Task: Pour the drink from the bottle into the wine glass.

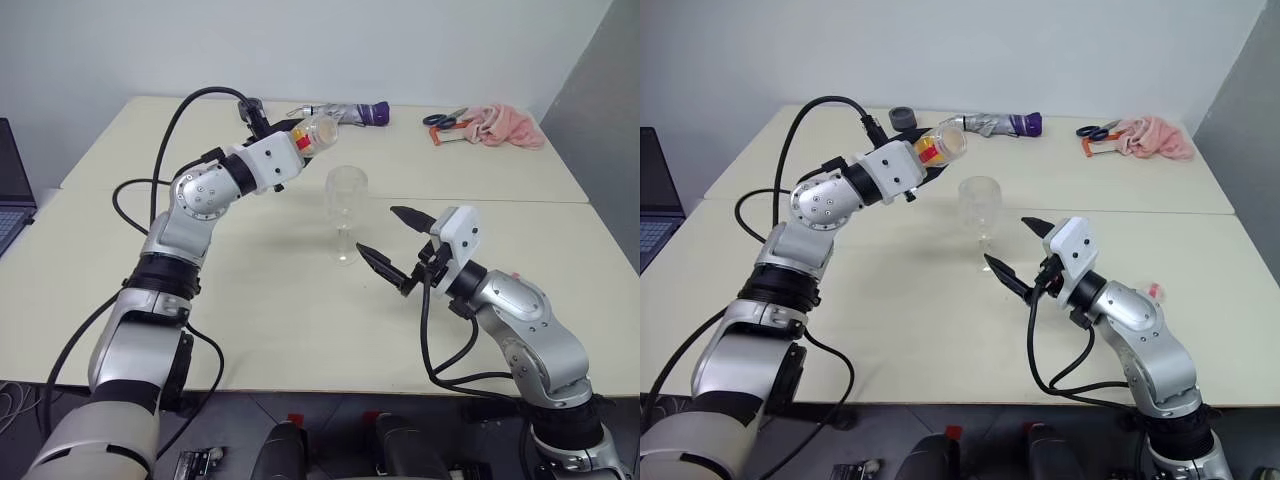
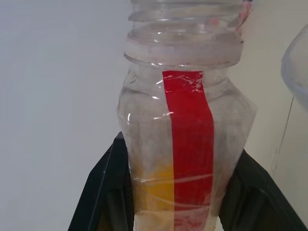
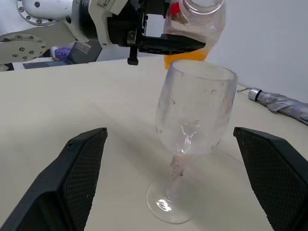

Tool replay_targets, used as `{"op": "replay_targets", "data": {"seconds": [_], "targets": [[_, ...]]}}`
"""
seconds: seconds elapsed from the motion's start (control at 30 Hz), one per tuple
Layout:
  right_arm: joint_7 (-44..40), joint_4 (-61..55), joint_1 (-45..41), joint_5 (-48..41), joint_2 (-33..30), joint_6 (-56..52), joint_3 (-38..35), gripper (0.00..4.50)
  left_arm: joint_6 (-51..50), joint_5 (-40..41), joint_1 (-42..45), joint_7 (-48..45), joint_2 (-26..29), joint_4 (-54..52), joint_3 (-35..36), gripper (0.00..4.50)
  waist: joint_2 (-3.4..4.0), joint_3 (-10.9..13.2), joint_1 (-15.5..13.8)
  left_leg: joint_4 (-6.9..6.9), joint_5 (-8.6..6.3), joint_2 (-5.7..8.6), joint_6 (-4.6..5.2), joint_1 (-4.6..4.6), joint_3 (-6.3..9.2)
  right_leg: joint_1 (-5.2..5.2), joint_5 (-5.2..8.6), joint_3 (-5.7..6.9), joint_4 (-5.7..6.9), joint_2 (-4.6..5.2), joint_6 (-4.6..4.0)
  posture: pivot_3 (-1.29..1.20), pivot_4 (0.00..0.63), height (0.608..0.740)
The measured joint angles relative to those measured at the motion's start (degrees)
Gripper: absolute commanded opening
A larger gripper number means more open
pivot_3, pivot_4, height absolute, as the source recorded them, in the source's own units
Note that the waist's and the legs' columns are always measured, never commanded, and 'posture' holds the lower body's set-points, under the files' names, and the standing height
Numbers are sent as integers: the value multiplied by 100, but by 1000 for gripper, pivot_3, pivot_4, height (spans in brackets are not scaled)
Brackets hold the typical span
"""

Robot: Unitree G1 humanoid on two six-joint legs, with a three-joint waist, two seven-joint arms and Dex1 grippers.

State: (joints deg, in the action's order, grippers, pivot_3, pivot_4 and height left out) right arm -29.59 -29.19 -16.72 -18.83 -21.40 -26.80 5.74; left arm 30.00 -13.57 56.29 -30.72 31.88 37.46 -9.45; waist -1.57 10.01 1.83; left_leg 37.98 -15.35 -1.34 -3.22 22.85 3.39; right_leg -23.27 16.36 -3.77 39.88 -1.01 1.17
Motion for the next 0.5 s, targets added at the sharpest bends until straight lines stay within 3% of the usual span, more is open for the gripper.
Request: {"op": "replay_targets", "data": {"seconds": [0.5], "targets": [[59,34,-1,181,0,1,15,4500,1555,-1046,593,616,328,1144,-389,1691,0,0,0,0,0,1,0,1,1,-1,0,2,1,0,0,0,150,740]]}}
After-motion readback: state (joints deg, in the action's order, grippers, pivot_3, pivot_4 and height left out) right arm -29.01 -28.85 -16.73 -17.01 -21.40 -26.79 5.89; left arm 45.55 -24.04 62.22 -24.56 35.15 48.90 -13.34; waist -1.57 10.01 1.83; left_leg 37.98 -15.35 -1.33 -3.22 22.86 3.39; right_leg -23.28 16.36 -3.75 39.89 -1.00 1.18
